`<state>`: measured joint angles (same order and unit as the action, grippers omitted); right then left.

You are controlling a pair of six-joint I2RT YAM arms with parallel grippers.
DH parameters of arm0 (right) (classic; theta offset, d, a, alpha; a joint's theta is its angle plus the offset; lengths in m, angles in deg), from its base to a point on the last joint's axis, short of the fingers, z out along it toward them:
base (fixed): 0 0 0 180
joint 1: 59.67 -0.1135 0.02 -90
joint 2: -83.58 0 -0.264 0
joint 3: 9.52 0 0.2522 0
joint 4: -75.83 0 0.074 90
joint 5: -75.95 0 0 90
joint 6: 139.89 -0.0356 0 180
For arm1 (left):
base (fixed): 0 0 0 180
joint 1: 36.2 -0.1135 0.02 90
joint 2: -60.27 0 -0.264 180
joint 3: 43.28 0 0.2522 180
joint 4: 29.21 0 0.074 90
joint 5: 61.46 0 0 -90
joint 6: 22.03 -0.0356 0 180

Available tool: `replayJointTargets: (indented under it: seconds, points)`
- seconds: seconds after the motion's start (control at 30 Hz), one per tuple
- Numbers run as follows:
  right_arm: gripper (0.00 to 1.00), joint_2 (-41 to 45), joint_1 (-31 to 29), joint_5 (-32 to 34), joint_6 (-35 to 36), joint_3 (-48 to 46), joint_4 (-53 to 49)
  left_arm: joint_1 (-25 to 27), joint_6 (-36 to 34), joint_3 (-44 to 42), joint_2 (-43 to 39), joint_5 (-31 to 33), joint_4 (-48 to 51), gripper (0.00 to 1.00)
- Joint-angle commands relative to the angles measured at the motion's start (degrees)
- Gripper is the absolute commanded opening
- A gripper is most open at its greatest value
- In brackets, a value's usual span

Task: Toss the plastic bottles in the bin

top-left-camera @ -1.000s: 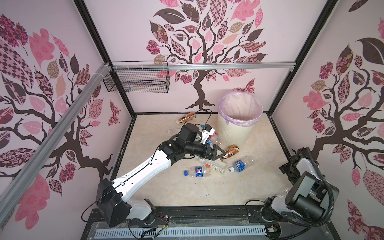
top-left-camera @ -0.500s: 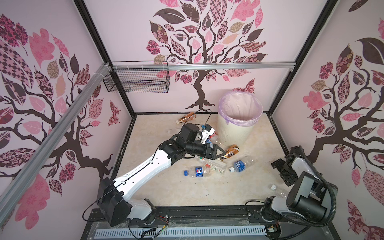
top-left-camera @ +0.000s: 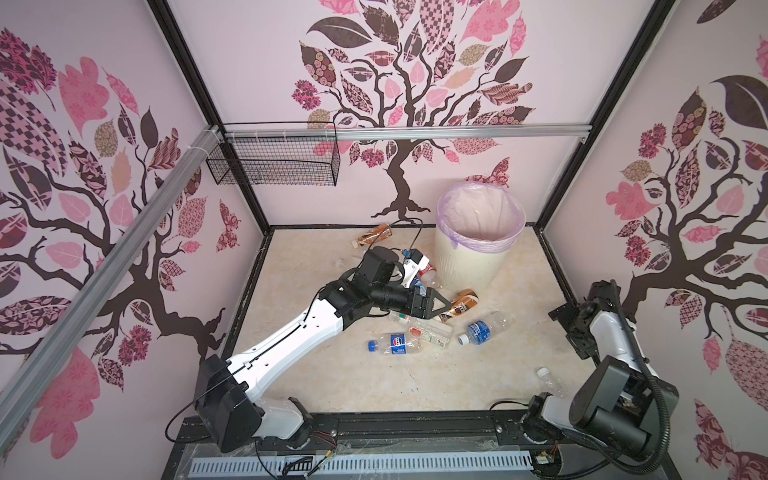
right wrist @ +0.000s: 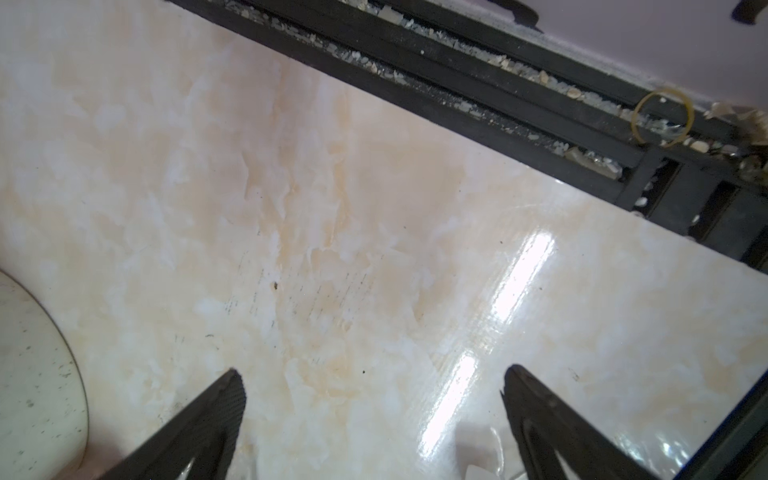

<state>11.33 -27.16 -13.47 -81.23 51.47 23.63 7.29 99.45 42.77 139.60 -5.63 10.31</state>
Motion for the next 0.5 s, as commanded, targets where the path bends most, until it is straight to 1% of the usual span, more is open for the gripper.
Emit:
replayJointTargets:
  seconds: [0.0, 0.13, 0.23, 0.3, 0.37, 0.47]
  points:
    - [0.99, 2.7, -1.2, -0.02, 1.38, 0.82, -2.43, -0.24, -0.27, -1.45, 0.11, -0.85, -1.15, 0.98]
    - [0.99, 2.5, -6.4, 6.66, 4.23, 1.74, -2.83, -0.23, -0.29, -1.49, 0.06, -0.9, -1.3, 0.98]
    - [1.0, 0.58, -8.39, 6.87, 6.9, 3.18, -3.2, -0.24, -0.54, -1.67, 0.0, -0.53, -1.16, 0.98]
    - [0.99, -1.45, -9.82, 9.23, 8.67, 5.14, -5.44, -0.16, -0.68, -1.63, -0.01, -0.22, -0.94, 0.98]
    - [1.0, -1.6, -10.52, 5.83, 9.91, 5.14, -4.39, -0.21, -0.74, -1.8, 0.09, -0.02, -0.91, 0.98]
    - [0.99, -3.79, -16.91, 10.12, 9.6, 7.56, -6.03, -0.18, -0.79, -1.47, 0.47, 0.01, -0.81, 0.98]
